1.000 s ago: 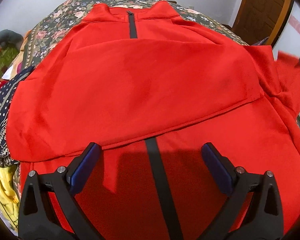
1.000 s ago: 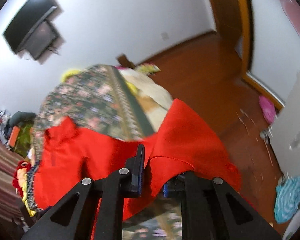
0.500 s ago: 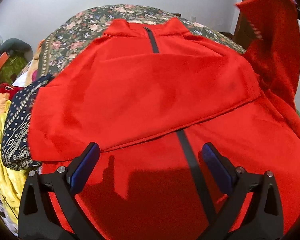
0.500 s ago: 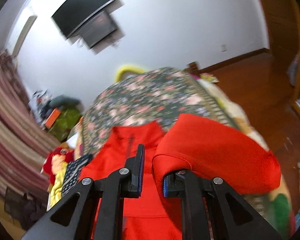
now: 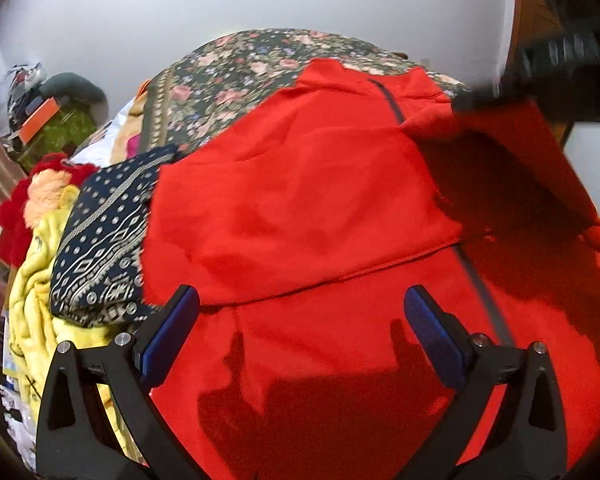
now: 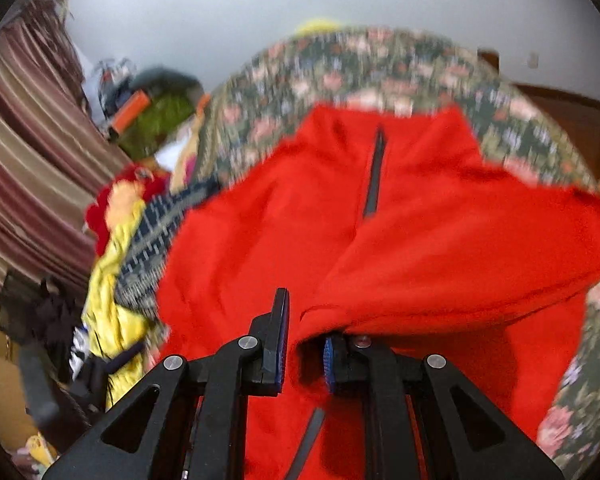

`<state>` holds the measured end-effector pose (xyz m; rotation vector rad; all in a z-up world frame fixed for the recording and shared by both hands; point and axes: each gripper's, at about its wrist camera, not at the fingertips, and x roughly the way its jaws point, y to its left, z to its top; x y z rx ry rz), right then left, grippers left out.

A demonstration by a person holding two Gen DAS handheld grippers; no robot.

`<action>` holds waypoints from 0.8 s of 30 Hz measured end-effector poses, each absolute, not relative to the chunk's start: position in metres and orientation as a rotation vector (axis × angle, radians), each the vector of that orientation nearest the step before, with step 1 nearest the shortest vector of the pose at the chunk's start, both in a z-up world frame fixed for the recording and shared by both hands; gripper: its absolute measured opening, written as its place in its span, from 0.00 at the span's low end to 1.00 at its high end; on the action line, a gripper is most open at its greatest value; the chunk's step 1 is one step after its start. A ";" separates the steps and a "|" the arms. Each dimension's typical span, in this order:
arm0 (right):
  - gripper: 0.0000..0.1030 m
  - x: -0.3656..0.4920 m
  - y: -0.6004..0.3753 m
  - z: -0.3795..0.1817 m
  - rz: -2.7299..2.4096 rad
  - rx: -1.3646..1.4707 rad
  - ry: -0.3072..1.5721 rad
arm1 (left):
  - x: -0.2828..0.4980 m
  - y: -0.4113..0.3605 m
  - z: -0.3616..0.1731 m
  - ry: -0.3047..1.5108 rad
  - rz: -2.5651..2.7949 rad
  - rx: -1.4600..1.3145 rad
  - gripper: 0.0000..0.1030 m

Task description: Fold large clothes

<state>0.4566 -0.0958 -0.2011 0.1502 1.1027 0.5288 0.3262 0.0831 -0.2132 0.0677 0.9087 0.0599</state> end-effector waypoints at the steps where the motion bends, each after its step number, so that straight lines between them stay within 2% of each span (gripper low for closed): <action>1: 0.11 0.457 -0.094 -0.210 0.523 0.146 1.125 | 0.324 0.088 -0.216 0.915 0.068 0.059 1.00; 10: 0.12 0.447 -0.096 -0.275 0.438 0.093 1.308 | 0.308 0.112 -0.226 0.938 0.099 -0.003 1.00; 21: 0.12 0.437 -0.119 -0.272 0.454 0.226 1.479 | 0.295 0.105 -0.212 0.926 0.097 0.015 1.00; 24: 0.12 0.432 -0.131 -0.262 0.476 0.262 1.459 | 0.294 0.099 -0.204 0.914 0.091 0.025 1.00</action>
